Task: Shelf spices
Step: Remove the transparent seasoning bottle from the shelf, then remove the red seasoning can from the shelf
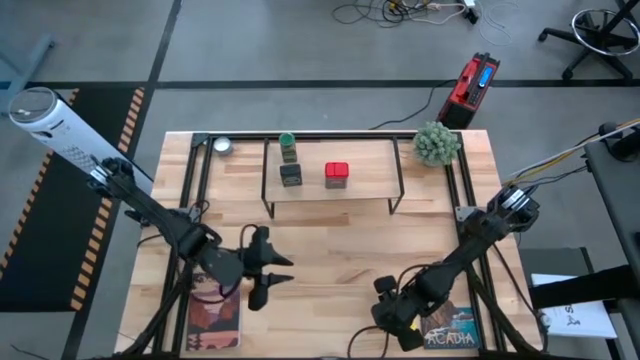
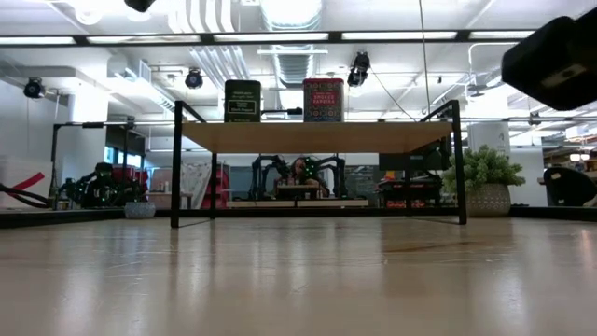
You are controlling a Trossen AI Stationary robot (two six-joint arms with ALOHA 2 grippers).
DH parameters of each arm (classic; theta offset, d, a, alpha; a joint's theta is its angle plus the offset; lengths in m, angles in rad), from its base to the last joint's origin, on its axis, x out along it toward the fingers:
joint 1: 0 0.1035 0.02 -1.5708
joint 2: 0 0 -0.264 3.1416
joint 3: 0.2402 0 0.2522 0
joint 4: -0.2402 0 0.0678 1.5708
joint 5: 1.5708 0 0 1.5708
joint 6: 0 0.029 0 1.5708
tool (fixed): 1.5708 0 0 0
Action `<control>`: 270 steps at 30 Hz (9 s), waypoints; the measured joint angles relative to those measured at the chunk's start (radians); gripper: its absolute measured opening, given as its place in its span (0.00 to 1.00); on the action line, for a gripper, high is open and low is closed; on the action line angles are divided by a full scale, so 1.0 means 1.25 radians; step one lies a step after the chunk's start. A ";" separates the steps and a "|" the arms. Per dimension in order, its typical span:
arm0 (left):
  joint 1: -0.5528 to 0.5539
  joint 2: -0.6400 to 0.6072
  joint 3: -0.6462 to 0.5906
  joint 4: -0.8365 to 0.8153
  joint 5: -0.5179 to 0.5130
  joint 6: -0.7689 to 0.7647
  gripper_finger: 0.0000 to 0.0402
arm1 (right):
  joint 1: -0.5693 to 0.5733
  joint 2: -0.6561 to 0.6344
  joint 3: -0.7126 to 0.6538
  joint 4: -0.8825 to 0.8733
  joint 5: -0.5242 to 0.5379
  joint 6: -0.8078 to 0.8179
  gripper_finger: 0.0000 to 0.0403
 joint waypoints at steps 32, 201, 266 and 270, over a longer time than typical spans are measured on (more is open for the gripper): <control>-0.019 -0.060 -0.009 0.027 -0.065 0.083 0.36 | 0.108 0.057 -0.030 0.091 0.281 0.282 0.45; 0.244 -0.138 -0.027 -0.337 -0.230 0.094 0.59 | -0.839 -0.131 0.050 0.225 -0.118 -0.513 0.46; 0.157 -0.138 -0.120 -0.121 -0.136 0.029 0.55 | -0.085 -0.092 -0.057 0.416 0.322 -0.022 0.49; 0.099 -0.137 -0.121 -0.065 -0.135 0.030 0.56 | -0.066 -0.053 -0.052 0.426 0.346 -0.002 0.49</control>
